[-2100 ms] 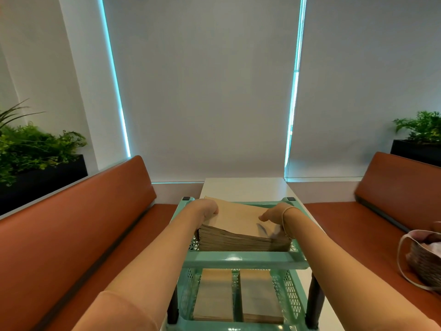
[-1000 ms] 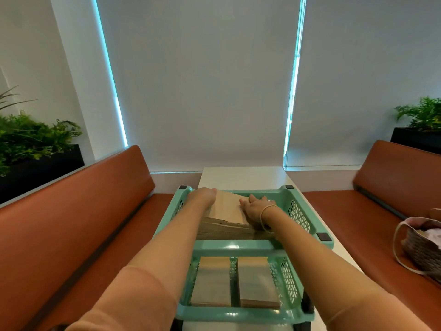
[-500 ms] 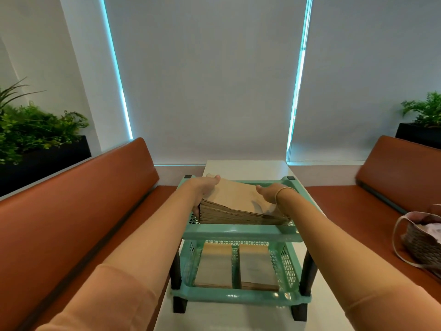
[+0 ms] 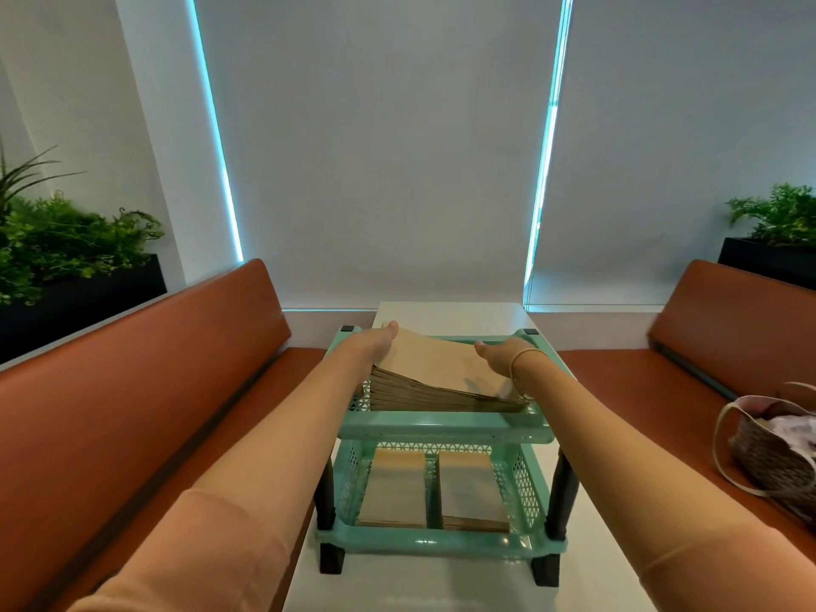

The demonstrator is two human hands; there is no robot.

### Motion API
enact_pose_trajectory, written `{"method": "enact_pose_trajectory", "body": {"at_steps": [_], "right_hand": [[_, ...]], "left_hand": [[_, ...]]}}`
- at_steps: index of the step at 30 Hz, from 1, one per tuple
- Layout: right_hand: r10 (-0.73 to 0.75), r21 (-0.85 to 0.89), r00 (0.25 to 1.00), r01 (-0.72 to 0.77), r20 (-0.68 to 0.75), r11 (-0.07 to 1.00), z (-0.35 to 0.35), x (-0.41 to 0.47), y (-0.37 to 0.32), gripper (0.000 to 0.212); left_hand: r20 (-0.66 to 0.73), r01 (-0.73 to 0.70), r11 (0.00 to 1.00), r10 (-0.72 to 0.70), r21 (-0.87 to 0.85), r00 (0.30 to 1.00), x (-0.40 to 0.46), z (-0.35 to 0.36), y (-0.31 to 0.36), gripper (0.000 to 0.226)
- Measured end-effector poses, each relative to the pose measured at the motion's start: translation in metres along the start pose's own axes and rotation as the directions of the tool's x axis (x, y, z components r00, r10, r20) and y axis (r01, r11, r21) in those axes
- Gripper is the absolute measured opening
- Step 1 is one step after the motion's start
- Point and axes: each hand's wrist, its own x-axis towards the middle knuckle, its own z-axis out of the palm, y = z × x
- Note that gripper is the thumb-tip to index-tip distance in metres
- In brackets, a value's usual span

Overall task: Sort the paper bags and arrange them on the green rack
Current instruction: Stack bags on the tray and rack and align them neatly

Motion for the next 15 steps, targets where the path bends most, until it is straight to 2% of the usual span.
{"method": "enact_pose_trajectory", "body": {"at_steps": [3, 6, 8, 11, 13, 15], "right_hand": [[-0.076, -0.053, 0.994, 0.072, -0.076, 0.996, -0.008, -0.012, -0.003, 0.057], [-0.148, -0.106, 0.976, 0.132, -0.157, 0.986, -0.017, -0.024, -0.007, 0.048], [-0.176, -0.119, 0.968, 0.157, -0.176, 0.980, -0.023, -0.033, -0.008, 0.046], [-0.165, 0.087, 0.984, 0.170, -0.066, 0.982, -0.027, -0.049, -0.008, 0.041], [-0.164, 0.208, 0.986, 0.153, 0.034, 0.966, -0.028, -0.065, -0.007, 0.030], [-0.168, 0.239, 0.977, 0.133, 0.133, 0.962, -0.026, -0.078, -0.002, 0.024]], "left_hand": [[-0.105, -0.067, 0.997, 0.071, 0.040, 0.992, -0.017, -0.001, 0.006, 0.070], [-0.234, -0.180, 0.983, 0.185, 0.040, 0.954, -0.035, -0.004, 0.014, 0.070], [-0.261, -0.214, 0.976, 0.213, 0.022, 0.942, -0.048, -0.003, 0.015, 0.073], [-0.274, -0.258, 0.964, 0.267, 0.068, 0.924, -0.072, 0.003, 0.017, 0.064], [-0.230, -0.290, 0.956, 0.292, 0.045, 0.928, -0.088, 0.007, 0.017, 0.042], [-0.121, -0.296, 0.955, 0.294, 0.001, 0.948, -0.105, 0.013, 0.013, 0.021]]}}
